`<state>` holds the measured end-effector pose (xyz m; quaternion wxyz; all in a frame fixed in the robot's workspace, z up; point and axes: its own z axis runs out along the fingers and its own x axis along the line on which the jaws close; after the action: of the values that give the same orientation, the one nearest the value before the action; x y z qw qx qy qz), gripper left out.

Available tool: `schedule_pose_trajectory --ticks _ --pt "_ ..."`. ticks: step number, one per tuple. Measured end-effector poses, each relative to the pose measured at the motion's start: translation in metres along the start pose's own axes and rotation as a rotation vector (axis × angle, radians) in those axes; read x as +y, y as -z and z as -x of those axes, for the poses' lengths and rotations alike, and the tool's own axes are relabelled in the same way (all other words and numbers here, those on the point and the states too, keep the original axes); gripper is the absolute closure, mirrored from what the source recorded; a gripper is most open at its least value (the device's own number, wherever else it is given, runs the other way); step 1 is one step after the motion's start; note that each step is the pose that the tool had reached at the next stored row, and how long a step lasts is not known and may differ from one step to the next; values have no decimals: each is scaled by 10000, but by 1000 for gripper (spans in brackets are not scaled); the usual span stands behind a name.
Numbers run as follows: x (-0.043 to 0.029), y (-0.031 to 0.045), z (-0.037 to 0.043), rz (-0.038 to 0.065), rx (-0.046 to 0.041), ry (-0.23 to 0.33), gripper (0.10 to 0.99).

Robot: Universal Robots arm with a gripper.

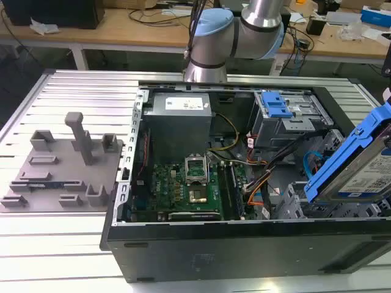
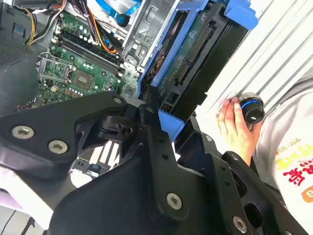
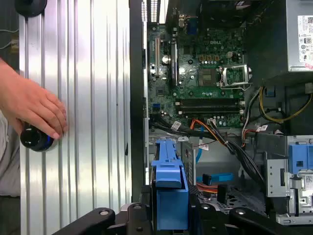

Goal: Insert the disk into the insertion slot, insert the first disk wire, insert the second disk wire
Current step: 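Insert the disk into the insertion slot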

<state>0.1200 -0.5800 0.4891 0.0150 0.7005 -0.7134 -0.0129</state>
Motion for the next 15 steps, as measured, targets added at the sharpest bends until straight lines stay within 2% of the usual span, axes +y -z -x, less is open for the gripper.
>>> schedule_pose_trajectory --ticks 14,15 --pt "0 0 0 -2 -1 0 722" --pt "1 0 0 -112 -8 4 722"
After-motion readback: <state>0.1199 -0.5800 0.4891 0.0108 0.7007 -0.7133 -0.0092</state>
